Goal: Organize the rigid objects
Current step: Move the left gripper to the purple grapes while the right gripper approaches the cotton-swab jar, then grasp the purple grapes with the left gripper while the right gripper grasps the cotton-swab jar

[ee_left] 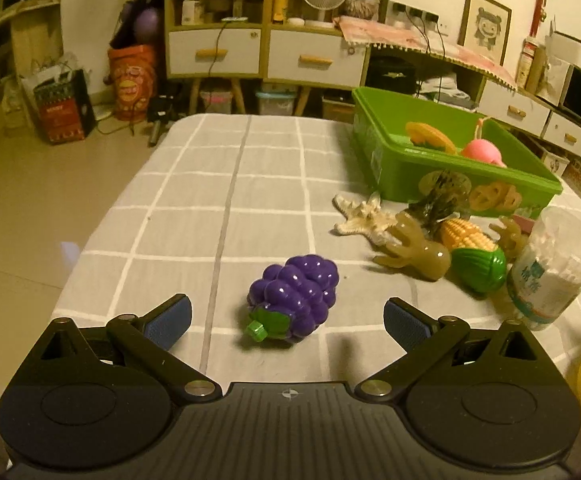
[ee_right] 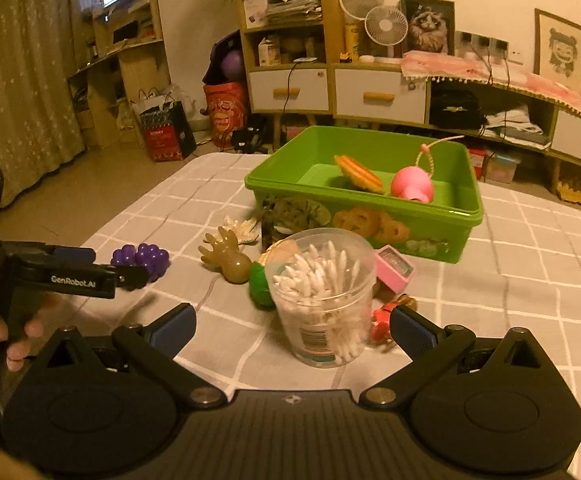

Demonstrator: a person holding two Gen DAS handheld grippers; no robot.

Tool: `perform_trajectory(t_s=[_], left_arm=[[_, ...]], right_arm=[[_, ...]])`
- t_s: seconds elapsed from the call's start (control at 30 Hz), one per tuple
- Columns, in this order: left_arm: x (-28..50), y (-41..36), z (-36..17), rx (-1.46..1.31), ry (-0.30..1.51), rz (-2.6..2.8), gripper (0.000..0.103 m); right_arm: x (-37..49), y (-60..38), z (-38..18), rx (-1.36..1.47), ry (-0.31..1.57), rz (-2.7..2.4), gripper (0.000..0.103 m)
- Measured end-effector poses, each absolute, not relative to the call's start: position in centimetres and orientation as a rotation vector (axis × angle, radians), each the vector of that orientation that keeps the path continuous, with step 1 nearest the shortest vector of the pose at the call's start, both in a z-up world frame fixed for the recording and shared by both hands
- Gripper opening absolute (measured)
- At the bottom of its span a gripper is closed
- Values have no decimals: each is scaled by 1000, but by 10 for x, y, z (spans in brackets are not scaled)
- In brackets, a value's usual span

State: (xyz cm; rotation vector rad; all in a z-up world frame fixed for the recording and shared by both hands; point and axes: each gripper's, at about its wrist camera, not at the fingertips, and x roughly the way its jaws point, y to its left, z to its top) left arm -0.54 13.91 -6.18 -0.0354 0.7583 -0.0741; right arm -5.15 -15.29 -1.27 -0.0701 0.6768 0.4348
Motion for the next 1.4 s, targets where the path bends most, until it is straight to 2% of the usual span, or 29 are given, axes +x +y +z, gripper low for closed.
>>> perform_trajectory(t_s=[0.37, 0.87, 0.97, 1.2, 1.33, 1.4], left_arm=[[2, 142, -74, -60, 816, -92, 98], [6, 140, -76, -54, 796, -93, 82], [6, 139, -76, -45, 785, -96, 78], [8, 137, -75, -41, 771, -100, 58], [8, 135, -75, -37, 771, -108, 59], [8, 134, -75, -36, 769, -115, 58]], right_arm=[[-29, -153, -20, 21, 747, 386, 81], [-20, -142, -24, -7, 734, 365, 76], [-18, -142, -25, -7, 734, 359, 71], [-14, -146, -24, 6, 729, 343, 60], [-14, -147, -23, 12, 730, 340, 54], [-14, -147, -23, 9, 728, 336, 48]])
